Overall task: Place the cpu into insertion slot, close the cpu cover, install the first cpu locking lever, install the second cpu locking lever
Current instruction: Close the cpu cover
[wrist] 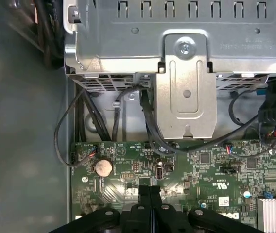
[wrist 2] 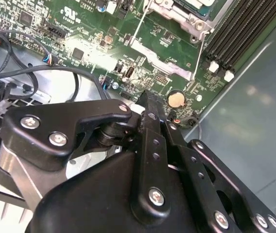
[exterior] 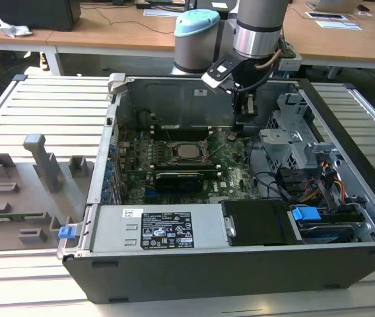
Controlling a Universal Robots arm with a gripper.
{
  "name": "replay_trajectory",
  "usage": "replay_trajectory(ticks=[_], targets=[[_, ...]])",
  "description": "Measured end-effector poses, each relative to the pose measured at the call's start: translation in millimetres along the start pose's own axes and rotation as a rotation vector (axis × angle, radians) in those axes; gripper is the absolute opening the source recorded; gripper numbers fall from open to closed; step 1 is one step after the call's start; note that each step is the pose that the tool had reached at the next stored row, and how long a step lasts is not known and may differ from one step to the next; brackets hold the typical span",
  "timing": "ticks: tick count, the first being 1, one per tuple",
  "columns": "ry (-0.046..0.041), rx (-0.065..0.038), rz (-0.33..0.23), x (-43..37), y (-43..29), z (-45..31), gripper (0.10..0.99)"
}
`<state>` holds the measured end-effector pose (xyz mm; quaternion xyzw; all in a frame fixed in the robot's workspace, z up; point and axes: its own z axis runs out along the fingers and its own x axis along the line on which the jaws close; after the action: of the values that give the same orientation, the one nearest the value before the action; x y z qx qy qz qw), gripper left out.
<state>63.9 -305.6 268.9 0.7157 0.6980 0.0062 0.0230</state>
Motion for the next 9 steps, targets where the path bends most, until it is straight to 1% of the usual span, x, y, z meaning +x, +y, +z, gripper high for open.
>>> replay_trajectory(ticks=[3,4,5,6,7,9], targets=[[-0.0001,0.0,0.0,0.1,-0.2,6.3,0.106],[-0.0004,0.011,0.0,0.2,0.1,8.7,0.106],[-0.0012,0.038,-0.001,0.3,3.4,9.9,0.106],[-0.0017,0.062,-0.002,0.7,7.4,10.8,0.106],[-0.0016,0.081,-0.002,1.1,9.8,12.2,0.106],[0.0019,0.081,-0.007,1.1,9.5,14.6,0.106]])
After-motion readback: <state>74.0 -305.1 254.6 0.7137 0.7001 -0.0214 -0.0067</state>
